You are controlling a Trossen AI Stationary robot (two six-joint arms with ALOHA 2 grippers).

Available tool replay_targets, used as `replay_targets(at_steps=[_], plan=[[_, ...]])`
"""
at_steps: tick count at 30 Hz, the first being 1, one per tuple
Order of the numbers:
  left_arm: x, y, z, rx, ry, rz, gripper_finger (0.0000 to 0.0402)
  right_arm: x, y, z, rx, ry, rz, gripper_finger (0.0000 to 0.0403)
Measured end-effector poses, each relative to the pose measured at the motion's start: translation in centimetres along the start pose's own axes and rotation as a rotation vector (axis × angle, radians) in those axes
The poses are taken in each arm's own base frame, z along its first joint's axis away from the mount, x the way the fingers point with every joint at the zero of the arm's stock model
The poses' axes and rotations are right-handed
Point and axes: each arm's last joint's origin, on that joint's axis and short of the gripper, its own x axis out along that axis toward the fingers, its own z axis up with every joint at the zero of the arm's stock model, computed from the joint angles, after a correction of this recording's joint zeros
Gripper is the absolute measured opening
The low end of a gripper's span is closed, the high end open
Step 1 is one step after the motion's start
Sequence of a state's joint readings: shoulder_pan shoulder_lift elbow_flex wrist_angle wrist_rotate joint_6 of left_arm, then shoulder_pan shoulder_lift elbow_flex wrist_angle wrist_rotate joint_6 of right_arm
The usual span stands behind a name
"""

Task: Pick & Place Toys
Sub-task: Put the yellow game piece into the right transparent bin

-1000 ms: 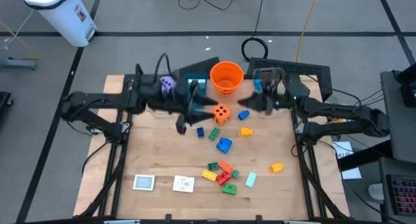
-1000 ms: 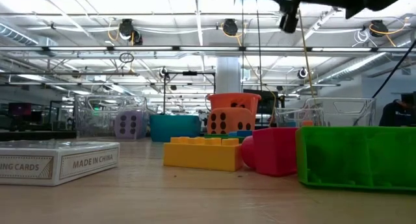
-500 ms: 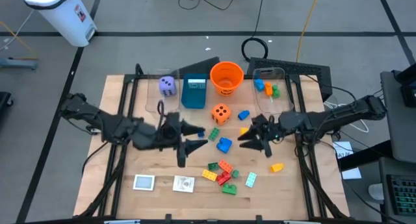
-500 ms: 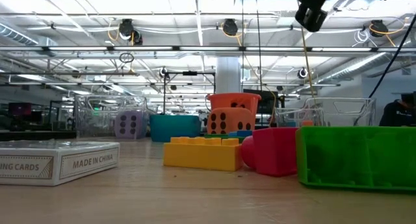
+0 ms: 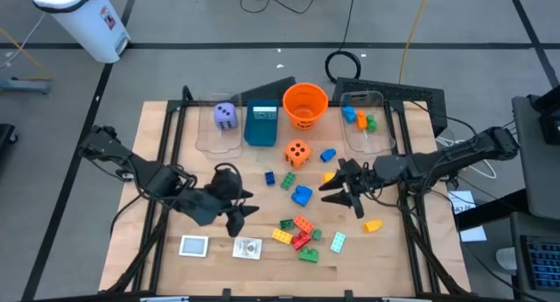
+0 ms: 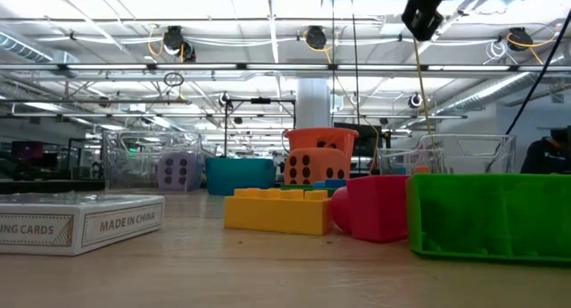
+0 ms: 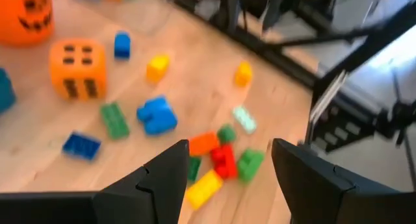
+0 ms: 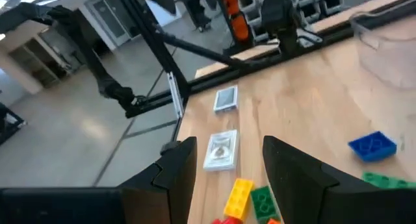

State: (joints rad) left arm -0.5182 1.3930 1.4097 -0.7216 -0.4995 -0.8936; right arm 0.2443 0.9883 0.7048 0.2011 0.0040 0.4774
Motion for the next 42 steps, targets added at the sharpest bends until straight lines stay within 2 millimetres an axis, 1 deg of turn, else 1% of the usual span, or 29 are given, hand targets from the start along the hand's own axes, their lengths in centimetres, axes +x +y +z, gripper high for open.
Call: replay_targets(at_steps=[2,5,8,10,12,13,16,19,21,26,30,34,37,42], plan=[[0.0,0.2,-0.3,0.011,0.042,0.009,0.023,0.3,0.2,0.3,-0.033,-0.022,0.007,0.0169],[0.0,0.4,-0.4,0.018,0.056,0.027,0.023,0.9,0.6,1.0,-0.137,-0.026,-0.022,0.0169],[0.1,0.6,-0.2,0.02,0.034,0.046,0.023,2.2,1.0,1.9,-0.314,-0.014,-0.096,0.0169],[0.2,0.7,-0.1,0.019,0.03,0.052,0.023,3.1,1.1,2.0,-0.452,0.03,-0.147,0.0169],[0.3,0.8,0.1,0.015,0.029,0.057,0.023,4.2,0.8,1.4,-0.584,0.093,-0.161,0.0169],[0.3,0.8,0.1,0.014,0.028,0.058,0.023,4.6,0.5,0.9,-0.643,0.143,-0.166,0.0169],[0.3,0.9,0.1,0.013,0.027,0.059,0.023,5.4,-0.4,-1.1,-0.724,0.309,-0.179,0.0169],[0.3,0.9,0.1,0.012,0.026,0.059,0.023,5.7,-1.4,-2.6,-0.668,0.455,-0.215,0.0169],[0.3,0.9,0.1,0.009,0.026,0.059,0.023,5.4,-2.2,-3.4,-0.608,0.548,-0.257,0.0169],[0.4,1.0,0.3,0.011,0.019,0.069,0.023,4.3,-3.9,-4.1,-0.525,0.707,-0.354,0.0169],[0.6,1.3,0.6,0.018,0.01,0.083,0.023,3.8,-5.3,-3.8,-0.427,0.746,-0.425,0.017],[0.7,1.6,0.9,0.014,0.005,0.093,0.023,3.4,-6.7,-3.3,-0.322,0.752,-0.436,0.0185],[0.8,1.7,1.0,0.026,0.003,0.099,0.023,3.1,-7.7,-2.9,-0.301,0.755,-0.469,0.0206],[1.0,2.0,1.3,0.033,-0.002,0.111,0.023,2.8,-8.9,-2.3,-0.316,0.756,-0.5,0.0246]])
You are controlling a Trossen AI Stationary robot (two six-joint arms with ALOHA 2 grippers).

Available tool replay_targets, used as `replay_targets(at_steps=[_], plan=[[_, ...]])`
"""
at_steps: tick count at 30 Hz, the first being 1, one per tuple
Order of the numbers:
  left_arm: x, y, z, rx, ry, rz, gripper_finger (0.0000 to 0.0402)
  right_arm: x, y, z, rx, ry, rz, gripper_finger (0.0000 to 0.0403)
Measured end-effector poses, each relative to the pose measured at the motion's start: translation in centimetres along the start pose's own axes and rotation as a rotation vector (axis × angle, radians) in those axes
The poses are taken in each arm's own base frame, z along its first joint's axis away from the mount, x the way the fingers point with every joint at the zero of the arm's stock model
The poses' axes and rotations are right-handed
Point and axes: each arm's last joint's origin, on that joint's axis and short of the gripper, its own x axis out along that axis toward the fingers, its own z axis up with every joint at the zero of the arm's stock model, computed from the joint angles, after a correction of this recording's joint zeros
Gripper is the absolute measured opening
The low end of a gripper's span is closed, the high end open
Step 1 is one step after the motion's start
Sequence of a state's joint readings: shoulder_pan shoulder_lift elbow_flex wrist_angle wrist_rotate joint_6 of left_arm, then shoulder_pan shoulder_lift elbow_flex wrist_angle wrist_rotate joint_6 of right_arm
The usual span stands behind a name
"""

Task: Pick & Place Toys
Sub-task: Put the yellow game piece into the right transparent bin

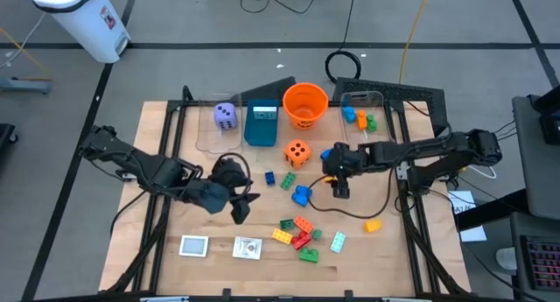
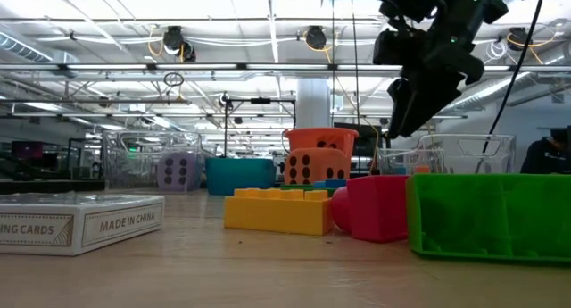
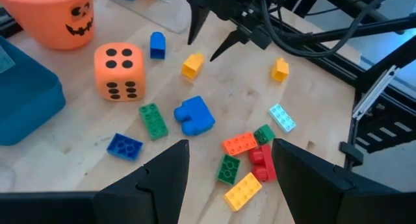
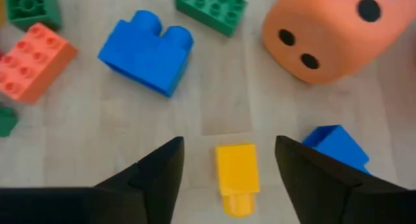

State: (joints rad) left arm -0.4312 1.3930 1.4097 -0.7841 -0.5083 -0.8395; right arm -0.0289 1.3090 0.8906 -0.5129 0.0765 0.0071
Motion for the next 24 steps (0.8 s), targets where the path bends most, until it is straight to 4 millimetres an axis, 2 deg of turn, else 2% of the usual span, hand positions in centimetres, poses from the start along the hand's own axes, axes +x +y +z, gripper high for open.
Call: replay_targets(at_steps=[4,9,24], plan=[[0.1,0.1,0.1,-0.004,-0.001,0.004,0.023,0.2,-0.4,-0.2,-0.021,0.0,-0.007,0.0274],[0.1,0.1,0.1,0.003,-0.001,0.004,0.023,1.2,-0.3,-1.6,-0.036,0.03,-0.006,0.0293],[0.2,0.3,0.2,0.0,-0.015,0.021,0.023,4.1,-0.1,-5.6,0.048,-0.001,-0.009,0.0286]])
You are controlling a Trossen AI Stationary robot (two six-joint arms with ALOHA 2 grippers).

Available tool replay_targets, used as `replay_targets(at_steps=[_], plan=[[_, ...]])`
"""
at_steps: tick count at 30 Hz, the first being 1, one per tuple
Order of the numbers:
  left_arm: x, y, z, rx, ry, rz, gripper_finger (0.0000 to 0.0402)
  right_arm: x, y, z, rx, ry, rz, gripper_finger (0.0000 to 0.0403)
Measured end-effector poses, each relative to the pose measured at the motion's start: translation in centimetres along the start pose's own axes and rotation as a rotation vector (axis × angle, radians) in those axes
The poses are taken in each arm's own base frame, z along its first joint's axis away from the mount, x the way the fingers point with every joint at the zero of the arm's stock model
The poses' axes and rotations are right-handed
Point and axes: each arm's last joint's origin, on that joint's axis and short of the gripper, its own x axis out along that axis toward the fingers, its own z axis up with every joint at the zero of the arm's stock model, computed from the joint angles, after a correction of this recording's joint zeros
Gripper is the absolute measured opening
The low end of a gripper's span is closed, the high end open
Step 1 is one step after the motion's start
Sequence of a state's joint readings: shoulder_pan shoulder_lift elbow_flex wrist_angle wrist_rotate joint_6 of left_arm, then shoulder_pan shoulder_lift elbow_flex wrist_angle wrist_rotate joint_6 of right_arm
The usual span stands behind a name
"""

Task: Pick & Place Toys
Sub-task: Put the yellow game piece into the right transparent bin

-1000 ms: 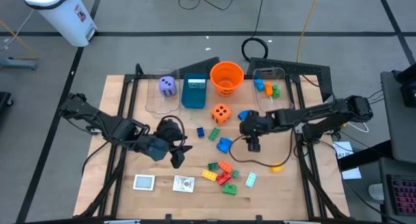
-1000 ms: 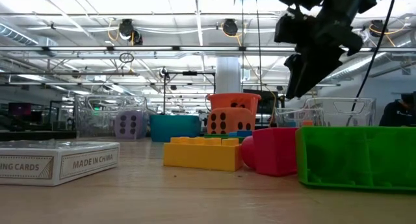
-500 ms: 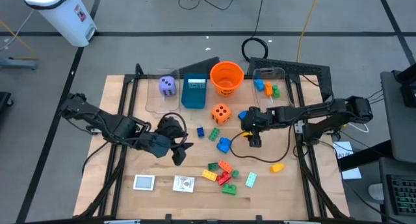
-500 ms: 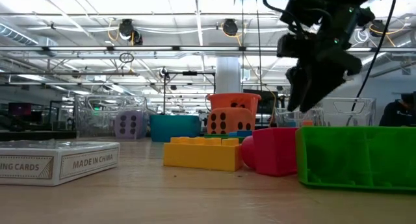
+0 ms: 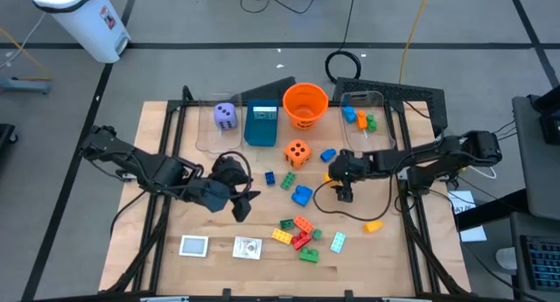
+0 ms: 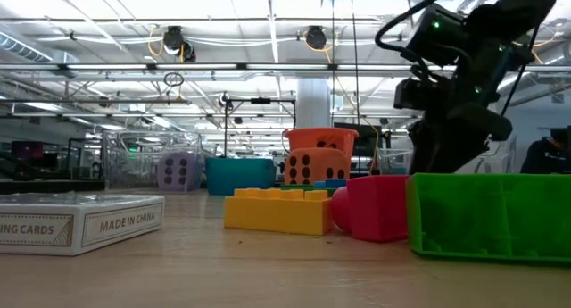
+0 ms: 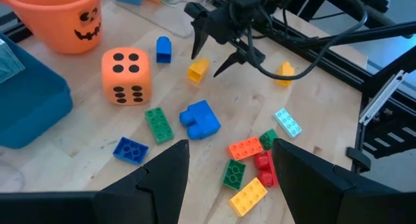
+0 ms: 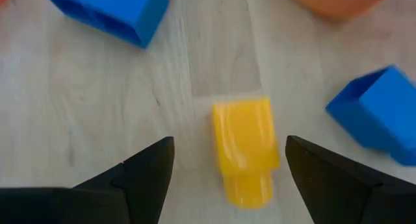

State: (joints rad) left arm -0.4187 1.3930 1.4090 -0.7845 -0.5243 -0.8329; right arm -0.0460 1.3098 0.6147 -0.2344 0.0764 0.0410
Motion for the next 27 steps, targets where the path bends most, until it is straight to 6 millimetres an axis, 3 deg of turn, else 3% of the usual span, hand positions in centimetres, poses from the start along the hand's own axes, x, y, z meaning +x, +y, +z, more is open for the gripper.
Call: replay_targets(at_steps=[5,13,27], plan=[[0.2,0.2,0.2,-0.008,-0.004,0.01,0.023,0.7,-0.1,-1.2,0.036,-0.016,-0.014,0.0285],[0.3,0.5,0.5,-0.017,-0.009,0.019,0.023,1.1,-0.6,-1.4,0.104,-0.104,-0.033,0.0276],[0.3,0.5,0.5,-0.026,-0.009,0.017,0.023,1.2,-1.1,-1.6,0.118,-0.1,-0.045,0.0191]])
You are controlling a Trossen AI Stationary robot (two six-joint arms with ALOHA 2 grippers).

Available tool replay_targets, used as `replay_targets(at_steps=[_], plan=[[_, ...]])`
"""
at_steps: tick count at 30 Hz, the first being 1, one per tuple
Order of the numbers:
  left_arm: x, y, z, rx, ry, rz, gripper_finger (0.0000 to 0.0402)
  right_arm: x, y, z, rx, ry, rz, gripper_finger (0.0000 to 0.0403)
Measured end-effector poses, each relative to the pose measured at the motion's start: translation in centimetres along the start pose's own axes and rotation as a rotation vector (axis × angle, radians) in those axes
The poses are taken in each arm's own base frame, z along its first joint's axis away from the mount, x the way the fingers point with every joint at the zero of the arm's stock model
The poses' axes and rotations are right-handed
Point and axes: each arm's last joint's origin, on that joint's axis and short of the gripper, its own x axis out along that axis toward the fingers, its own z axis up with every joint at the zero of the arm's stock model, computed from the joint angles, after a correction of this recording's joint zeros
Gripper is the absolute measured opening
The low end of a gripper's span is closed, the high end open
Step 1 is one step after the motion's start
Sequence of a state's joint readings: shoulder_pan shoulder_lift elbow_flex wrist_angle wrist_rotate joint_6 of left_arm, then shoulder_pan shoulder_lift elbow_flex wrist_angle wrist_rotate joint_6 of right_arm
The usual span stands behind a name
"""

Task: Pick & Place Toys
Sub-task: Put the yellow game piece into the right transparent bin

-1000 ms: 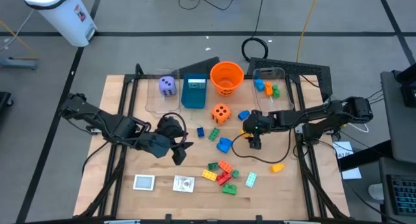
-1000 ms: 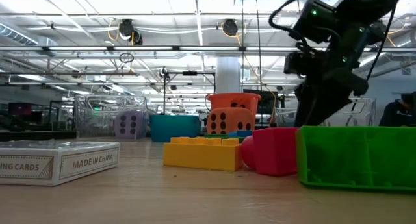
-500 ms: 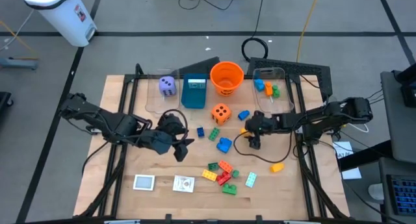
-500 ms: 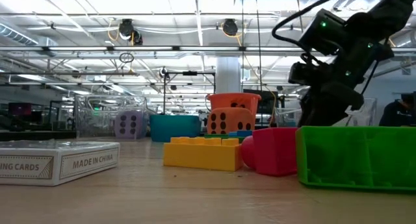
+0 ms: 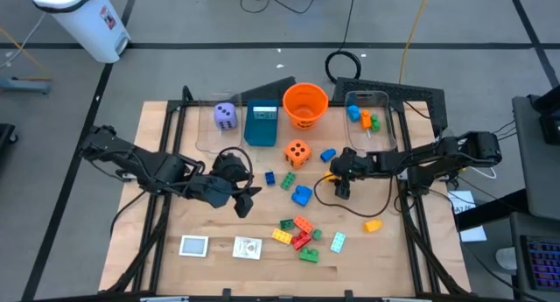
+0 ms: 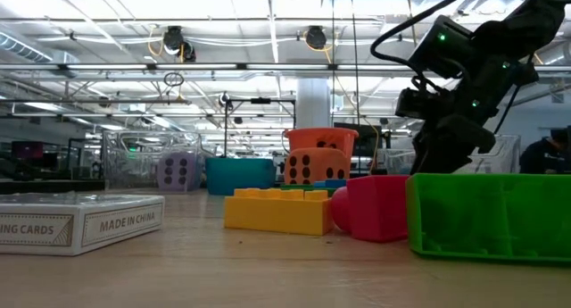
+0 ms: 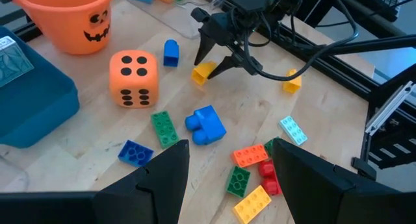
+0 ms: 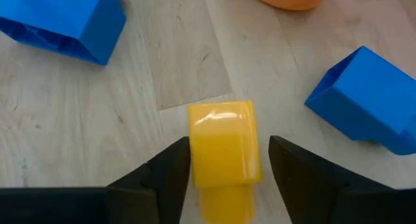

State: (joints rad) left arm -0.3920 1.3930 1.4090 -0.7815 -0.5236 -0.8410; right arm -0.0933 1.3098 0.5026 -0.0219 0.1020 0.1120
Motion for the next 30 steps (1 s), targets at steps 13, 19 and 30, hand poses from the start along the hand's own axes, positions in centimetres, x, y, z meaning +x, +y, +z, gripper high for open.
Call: replay_targets(at_steps=[13,19,30], plan=[[0.0,0.0,0.0,0.006,0.0,0.0,0.023,-0.3,0.5,1.9,0.022,-0.113,0.096,0.0137],[0.0,0.0,0.0,0.009,0.001,0.001,0.023,-1.7,1.2,5.8,-0.009,-0.231,0.118,0.0148],[0.5,0.6,0.6,-0.02,-0.011,0.027,0.023,-8.7,2.6,16.0,-0.103,-0.466,0.112,0.0145]])
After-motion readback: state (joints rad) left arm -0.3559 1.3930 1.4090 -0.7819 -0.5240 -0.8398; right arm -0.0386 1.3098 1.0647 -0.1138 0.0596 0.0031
